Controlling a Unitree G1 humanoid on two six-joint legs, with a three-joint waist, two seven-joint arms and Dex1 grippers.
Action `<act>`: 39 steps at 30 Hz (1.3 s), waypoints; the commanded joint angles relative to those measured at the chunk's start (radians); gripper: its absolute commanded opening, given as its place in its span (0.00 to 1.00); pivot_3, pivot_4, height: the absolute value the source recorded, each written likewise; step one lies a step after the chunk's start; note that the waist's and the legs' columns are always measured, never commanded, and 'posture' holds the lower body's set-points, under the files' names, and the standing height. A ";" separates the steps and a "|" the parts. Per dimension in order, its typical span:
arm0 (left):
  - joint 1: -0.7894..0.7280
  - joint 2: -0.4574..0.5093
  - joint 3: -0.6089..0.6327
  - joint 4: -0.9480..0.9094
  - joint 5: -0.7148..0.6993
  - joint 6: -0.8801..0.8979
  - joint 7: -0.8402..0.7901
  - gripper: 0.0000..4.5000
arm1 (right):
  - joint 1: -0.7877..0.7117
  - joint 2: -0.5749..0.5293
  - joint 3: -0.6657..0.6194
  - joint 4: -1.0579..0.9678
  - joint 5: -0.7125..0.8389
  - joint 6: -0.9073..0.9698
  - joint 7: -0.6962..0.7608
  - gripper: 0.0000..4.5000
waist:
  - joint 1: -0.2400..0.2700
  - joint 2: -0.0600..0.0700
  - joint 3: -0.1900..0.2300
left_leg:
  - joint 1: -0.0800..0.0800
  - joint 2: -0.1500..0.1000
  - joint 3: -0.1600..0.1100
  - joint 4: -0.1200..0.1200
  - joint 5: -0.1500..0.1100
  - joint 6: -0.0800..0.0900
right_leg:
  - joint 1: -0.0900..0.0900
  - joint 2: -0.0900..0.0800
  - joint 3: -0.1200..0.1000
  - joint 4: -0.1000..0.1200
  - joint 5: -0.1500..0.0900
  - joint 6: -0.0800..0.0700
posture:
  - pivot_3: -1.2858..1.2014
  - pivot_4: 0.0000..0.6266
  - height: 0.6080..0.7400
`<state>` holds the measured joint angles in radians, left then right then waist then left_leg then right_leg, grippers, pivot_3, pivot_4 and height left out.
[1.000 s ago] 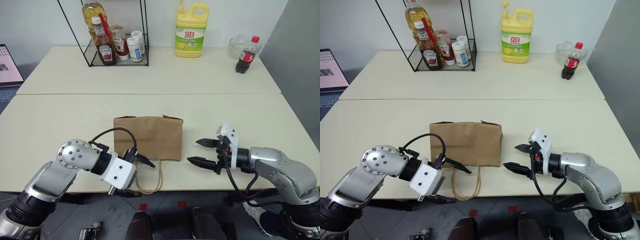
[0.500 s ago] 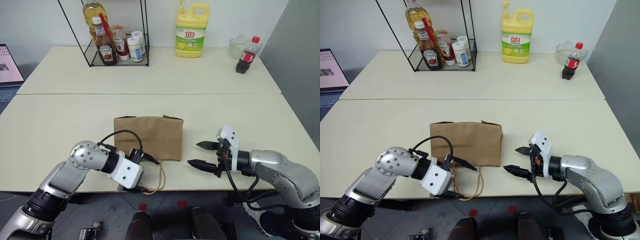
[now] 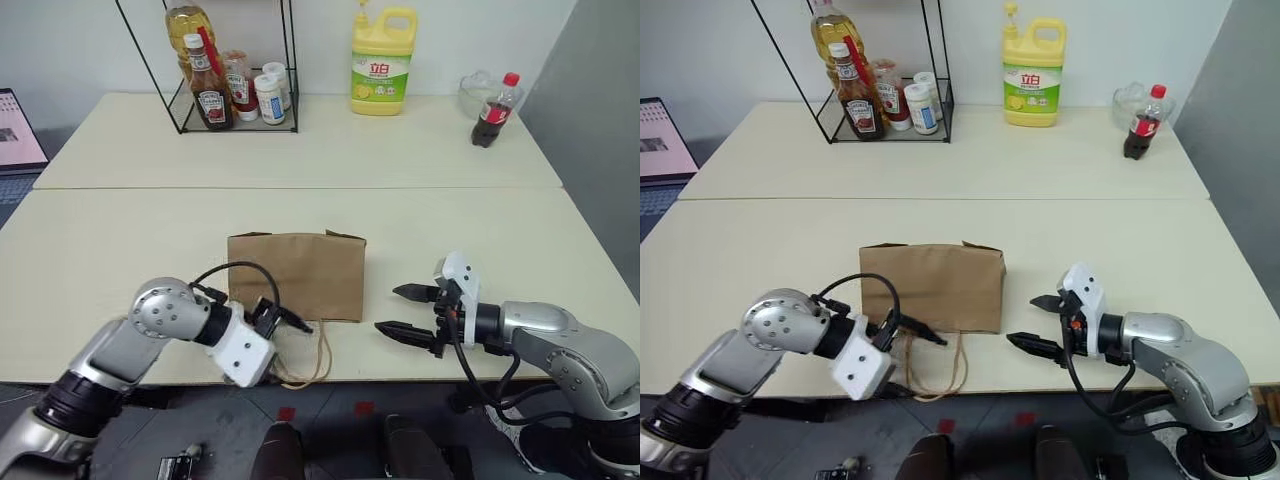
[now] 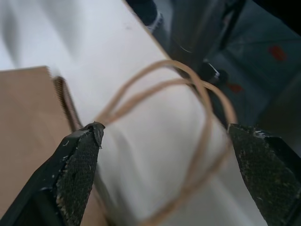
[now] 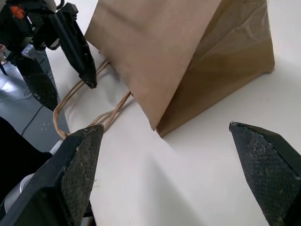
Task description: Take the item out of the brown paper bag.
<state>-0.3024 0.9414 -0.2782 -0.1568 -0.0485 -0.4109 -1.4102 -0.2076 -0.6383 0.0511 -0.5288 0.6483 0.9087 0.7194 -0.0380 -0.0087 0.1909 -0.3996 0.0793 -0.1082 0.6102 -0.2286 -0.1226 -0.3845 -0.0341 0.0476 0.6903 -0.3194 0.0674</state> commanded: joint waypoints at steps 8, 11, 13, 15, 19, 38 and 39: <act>-0.003 -0.051 -0.005 0.024 0.030 -0.020 0.076 0.61 | -0.013 0.000 -0.001 -0.010 0.004 -0.021 0.003 1.00 | 0.005 0.000 0.000 | 0.000 0.000 0.000 0.000 0.000 0.000 | 0.000 0.000 0.000 0.000 0.000 0.000 | 0.52 0.24 1.00; 0.015 -0.031 -0.001 -0.008 -0.012 0.018 0.054 0.38 | -0.010 -0.002 -0.001 -0.012 0.006 -0.020 0.005 1.00 | 0.005 0.000 0.000 | 0.000 0.000 0.000 0.000 0.000 0.000 | 0.000 0.000 0.000 0.000 0.000 0.000 | 0.52 0.24 1.00; 0.027 -0.010 0.000 -0.017 -0.029 0.027 0.033 0.24 | -0.011 -0.004 -0.001 -0.011 0.006 -0.019 0.007 1.00 | 0.005 0.000 0.000 | 0.000 0.000 0.000 0.000 0.000 0.000 | 0.000 0.000 0.000 0.000 0.000 0.000 | 0.52 0.24 1.00; 0.031 -0.001 0.002 -0.025 -0.039 0.039 0.023 0.09 | -0.013 -0.006 0.000 -0.008 0.005 -0.021 0.010 1.00 | 0.005 0.000 0.000 | 0.000 0.000 0.000 0.000 0.000 0.000 | 0.000 0.000 0.000 0.000 0.000 0.000 | 0.52 0.24 1.00; 0.030 0.013 0.007 -0.057 -0.082 0.126 0.009 0.01 | -0.016 -0.009 -0.001 -0.002 0.002 -0.024 0.014 1.00 | 0.005 0.000 0.000 | 0.000 0.000 0.000 0.000 0.000 0.000 | 0.000 0.000 0.000 0.000 0.000 0.000 | 0.52 0.24 1.00; -0.002 0.001 0.004 -0.105 -0.115 0.331 0.009 0.99 | -0.019 -0.004 -0.003 0.016 0.001 -0.027 0.009 1.00 | 0.005 0.000 0.000 | 0.000 0.000 0.000 0.000 0.000 0.000 | 0.000 0.000 0.000 0.000 0.000 0.000 | 0.52 0.24 1.00; -0.003 -0.010 0.005 -0.104 -0.113 0.336 0.019 0.99 | -0.017 -0.003 -0.003 0.014 0.001 -0.027 0.008 1.00 | 0.005 0.000 0.000 | 0.000 0.000 0.000 0.000 0.000 0.000 | 0.000 0.000 0.000 0.000 0.000 0.000 | 0.52 0.24 1.00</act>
<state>-0.2935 0.9385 -0.2842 -0.2456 -0.1673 -0.0735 -1.4100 -0.2171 -0.6397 0.0595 -0.4974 0.6468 0.8996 0.7251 -0.0327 -0.0089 0.1908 -0.3994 0.0794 -0.1084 0.6103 -0.2286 -0.1225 -0.3843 -0.0339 0.0474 0.6905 -0.3194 0.0674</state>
